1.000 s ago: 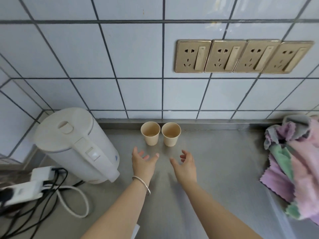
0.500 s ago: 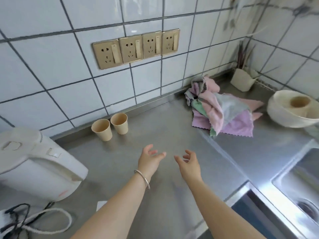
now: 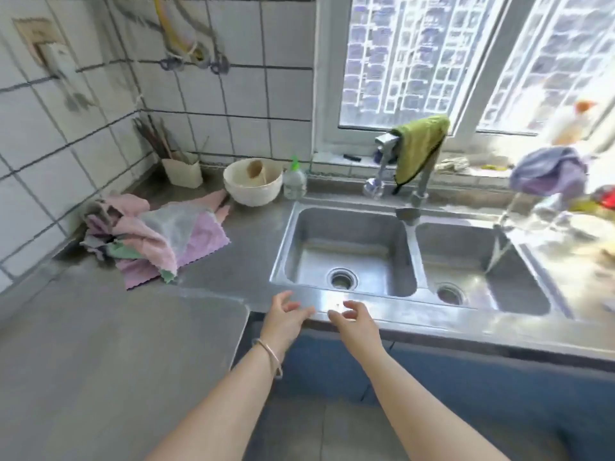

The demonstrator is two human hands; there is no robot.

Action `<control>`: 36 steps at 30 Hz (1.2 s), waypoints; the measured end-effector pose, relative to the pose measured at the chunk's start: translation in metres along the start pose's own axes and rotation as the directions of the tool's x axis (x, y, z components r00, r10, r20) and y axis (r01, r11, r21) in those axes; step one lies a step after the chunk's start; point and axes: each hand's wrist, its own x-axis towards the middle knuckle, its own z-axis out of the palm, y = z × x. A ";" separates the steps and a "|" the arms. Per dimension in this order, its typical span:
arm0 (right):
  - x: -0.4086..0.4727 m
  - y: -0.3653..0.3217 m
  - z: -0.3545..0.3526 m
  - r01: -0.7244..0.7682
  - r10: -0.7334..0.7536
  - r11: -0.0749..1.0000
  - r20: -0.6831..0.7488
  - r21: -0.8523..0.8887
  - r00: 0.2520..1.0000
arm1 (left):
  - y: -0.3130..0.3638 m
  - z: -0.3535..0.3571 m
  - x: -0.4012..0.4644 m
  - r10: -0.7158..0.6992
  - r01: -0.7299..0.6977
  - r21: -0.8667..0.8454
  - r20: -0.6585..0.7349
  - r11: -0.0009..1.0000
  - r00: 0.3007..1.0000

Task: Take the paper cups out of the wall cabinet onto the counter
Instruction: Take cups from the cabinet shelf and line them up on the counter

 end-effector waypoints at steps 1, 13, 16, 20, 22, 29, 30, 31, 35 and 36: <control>-0.003 0.009 -0.032 -0.019 0.020 1.000 -0.038 0.023 0.999 | 0.005 0.030 -0.007 0.006 -0.008 0.028 0.058 1.000 0.998; -0.101 0.115 -0.395 -0.078 0.184 0.973 -0.522 0.218 0.833 | 0.064 0.410 -0.157 0.066 -0.188 0.103 0.690 0.977 0.721; -0.132 0.134 -0.463 -0.095 0.241 0.961 -0.619 0.260 0.748 | 0.071 0.482 -0.199 0.078 -0.354 0.157 0.821 0.922 0.566; -0.161 0.148 -0.547 -0.122 0.298 0.952 -0.755 0.281 0.584 | 0.088 0.569 -0.240 0.083 -0.574 0.170 0.918 0.801 0.388; -0.171 0.149 -0.586 -0.138 0.304 0.952 -0.804 0.272 0.511 | 0.103 0.610 -0.257 0.095 -0.609 0.141 0.936 0.780 0.338; -0.184 0.125 -0.708 -0.162 0.277 0.957 -0.927 0.242 0.253 | 0.179 0.728 -0.306 0.154 -0.722 -0.065 0.986 0.689 0.058; -0.184 0.120 -0.722 -0.146 0.278 0.957 -0.935 0.250 0.222 | 0.190 0.743 -0.311 0.159 -0.719 -0.092 0.987 0.689 0.026; -0.185 0.115 -0.737 -0.133 0.277 0.958 -0.942 0.255 0.187 | 0.201 0.758 -0.317 0.167 -0.710 -0.119 0.986 0.694 -0.002; -0.197 0.094 -0.796 -0.166 0.238 0.960 -0.969 0.224 0.072 | 0.246 0.815 -0.345 0.200 -0.682 -0.202 0.976 0.703 -0.084; -0.202 0.088 -0.811 -0.175 0.224 0.961 -0.973 0.213 0.047 | 0.256 0.830 -0.354 0.209 -0.671 -0.220 0.973 0.708 -0.098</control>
